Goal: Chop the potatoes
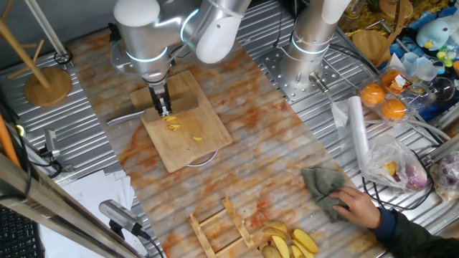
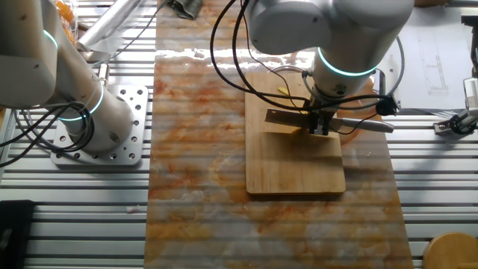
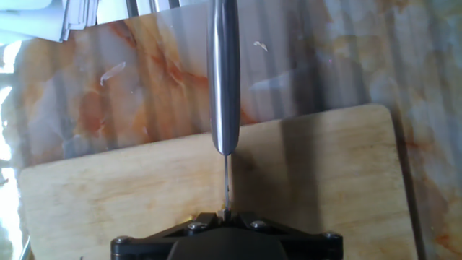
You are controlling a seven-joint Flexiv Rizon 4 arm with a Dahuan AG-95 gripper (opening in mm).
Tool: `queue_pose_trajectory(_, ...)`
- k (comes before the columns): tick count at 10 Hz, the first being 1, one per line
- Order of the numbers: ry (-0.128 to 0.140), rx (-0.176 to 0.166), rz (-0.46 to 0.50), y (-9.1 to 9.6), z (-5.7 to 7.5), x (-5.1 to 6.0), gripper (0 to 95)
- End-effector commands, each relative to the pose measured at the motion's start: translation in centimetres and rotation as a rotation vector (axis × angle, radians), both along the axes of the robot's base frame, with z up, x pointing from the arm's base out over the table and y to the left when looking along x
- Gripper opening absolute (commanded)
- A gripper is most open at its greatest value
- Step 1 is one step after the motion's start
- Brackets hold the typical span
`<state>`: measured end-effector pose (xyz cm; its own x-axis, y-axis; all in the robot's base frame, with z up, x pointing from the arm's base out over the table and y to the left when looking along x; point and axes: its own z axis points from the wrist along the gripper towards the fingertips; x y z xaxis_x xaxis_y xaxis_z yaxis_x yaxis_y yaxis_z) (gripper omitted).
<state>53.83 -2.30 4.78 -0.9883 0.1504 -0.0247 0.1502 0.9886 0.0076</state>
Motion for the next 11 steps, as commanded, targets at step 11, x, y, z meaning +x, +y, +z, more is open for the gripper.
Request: queue_pose_trajectory(11,-0.033,0.004,-0.002,1.1,2.5,0.1,0.0)
